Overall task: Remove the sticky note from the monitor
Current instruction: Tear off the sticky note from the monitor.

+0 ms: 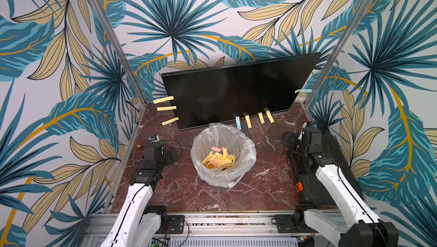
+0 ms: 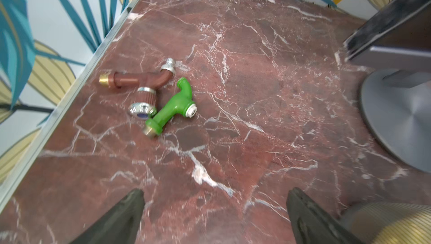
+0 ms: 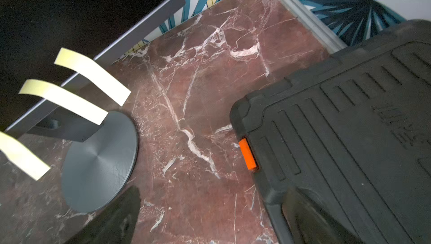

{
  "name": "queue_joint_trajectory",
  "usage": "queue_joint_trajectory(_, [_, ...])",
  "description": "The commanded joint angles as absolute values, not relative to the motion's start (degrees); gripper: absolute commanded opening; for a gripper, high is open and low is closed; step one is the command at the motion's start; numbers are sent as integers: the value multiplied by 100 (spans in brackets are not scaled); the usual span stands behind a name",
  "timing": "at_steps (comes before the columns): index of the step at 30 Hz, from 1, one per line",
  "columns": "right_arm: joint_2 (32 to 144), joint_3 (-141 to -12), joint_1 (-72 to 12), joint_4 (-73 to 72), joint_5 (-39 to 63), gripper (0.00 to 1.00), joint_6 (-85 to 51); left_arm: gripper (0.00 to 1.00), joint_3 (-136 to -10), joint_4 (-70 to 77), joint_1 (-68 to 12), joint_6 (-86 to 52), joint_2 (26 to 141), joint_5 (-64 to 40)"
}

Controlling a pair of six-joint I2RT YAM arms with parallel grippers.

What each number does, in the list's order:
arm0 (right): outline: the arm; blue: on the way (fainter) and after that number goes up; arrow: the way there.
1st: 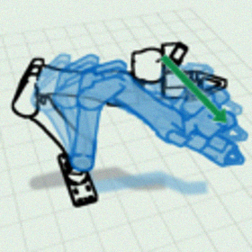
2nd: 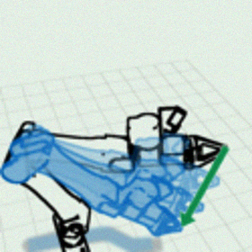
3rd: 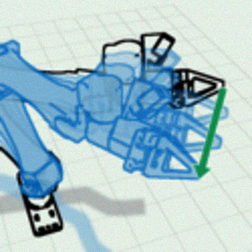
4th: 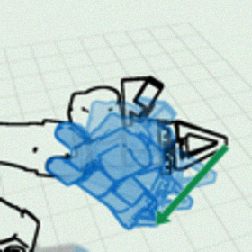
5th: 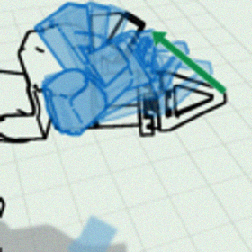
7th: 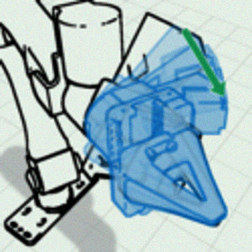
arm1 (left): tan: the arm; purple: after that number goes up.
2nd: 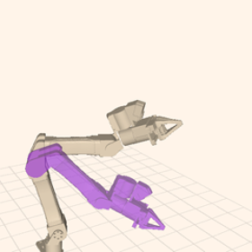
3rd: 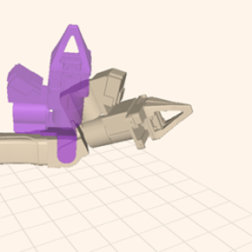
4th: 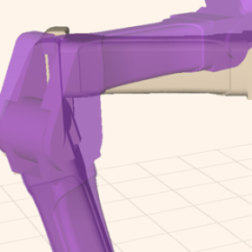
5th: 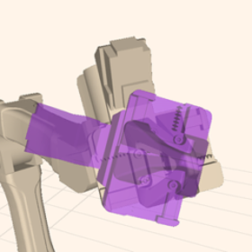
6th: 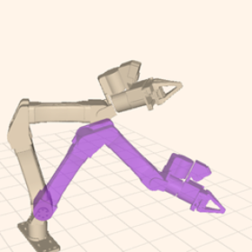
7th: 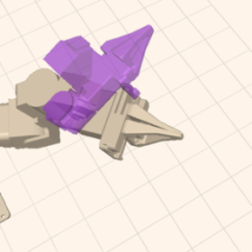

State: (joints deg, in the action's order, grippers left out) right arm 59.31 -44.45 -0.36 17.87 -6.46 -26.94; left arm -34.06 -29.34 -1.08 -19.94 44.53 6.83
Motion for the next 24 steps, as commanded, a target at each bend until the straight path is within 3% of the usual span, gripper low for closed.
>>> queue_joint_trajectory(1, [5721, -4666, -53, 2318, -93, 100, -2917, 100, -3727, -4001, -122, -2906, 3914, 731])
queue_joint_trajectory(8, [5304, -5053, -53, 3036, 772, 99, -3035, 100, -4218, -4850, -119, -3504, 3001, 652])
queue_joint_trajectory(12, [5115, -5393, -61, 3383, 1598, 97, -3157, 100, -4572, -4947, -123, -3547, 2765, 2])
queue_joint_trajectory(17, [5033, -5850, -223, 3498, 2482, 93, -3480, 100, -4583, -4071, -122, -3479, 2547, -705])
queue_joint_trajectory(24, [5082, -6750, -1071, 3783, 2487, 89, -3711, 100, -4558, -2703, -120, -2955, 2711, -850])
